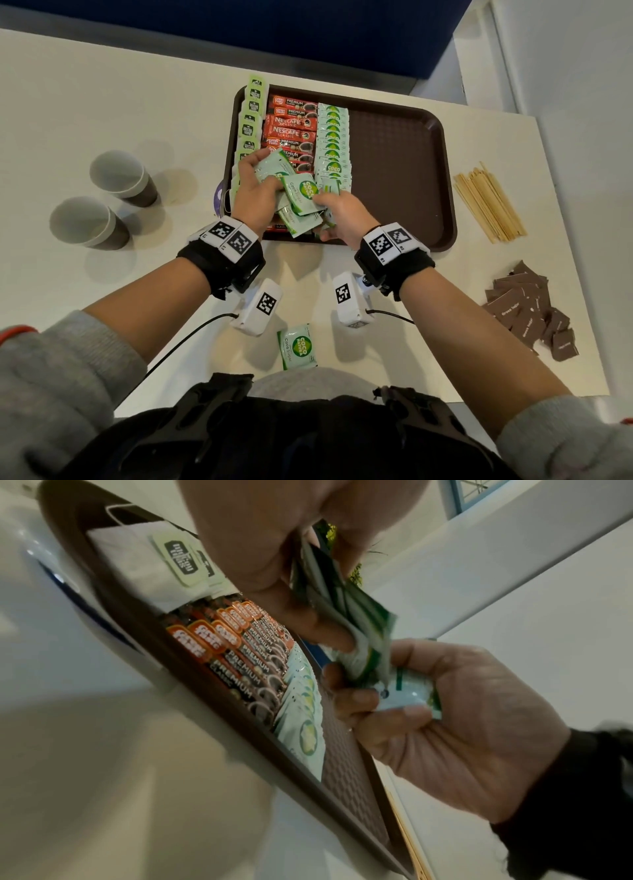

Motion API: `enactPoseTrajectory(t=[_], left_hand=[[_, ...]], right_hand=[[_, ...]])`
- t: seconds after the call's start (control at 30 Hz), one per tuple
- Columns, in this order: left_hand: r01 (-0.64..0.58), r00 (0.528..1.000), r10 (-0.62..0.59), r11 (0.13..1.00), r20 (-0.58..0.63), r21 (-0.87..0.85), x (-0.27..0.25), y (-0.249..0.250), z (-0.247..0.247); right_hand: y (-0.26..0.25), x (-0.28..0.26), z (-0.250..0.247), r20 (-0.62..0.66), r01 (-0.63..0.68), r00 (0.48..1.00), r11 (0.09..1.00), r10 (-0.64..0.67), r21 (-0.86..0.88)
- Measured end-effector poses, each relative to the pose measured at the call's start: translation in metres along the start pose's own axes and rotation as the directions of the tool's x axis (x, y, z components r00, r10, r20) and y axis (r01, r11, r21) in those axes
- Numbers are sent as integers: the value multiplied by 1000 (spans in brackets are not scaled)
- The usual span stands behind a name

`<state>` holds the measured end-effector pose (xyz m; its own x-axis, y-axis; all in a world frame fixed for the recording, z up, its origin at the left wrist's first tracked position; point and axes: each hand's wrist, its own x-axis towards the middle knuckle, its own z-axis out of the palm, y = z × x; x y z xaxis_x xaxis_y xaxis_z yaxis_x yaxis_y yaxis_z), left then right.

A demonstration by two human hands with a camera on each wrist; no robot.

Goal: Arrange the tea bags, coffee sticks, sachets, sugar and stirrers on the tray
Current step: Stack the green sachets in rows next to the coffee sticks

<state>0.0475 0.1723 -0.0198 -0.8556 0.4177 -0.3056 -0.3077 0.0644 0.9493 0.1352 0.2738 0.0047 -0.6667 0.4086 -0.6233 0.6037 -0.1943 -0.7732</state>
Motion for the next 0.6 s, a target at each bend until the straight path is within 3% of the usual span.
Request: enactPoseTrajectory(t=[0.1, 0.23, 0.37, 0.6], left_hand=[[63, 998, -64, 996, -14, -68, 0, 0, 4], [-43, 997, 39, 997, 64, 62, -5, -9, 2], [-41, 999, 38, 996, 37, 83, -9, -15, 0], [-48, 996, 34, 986, 86, 162, -20, -13, -21]], right_hand=[[2, 2, 0, -9, 58, 998, 992, -60, -111], [1, -2, 2, 22, 120, 993, 972, -118, -204], [4, -3, 3, 54, 172, 985, 941, -163, -291], [31, -19, 2, 73, 227, 971, 786, -227, -575]])
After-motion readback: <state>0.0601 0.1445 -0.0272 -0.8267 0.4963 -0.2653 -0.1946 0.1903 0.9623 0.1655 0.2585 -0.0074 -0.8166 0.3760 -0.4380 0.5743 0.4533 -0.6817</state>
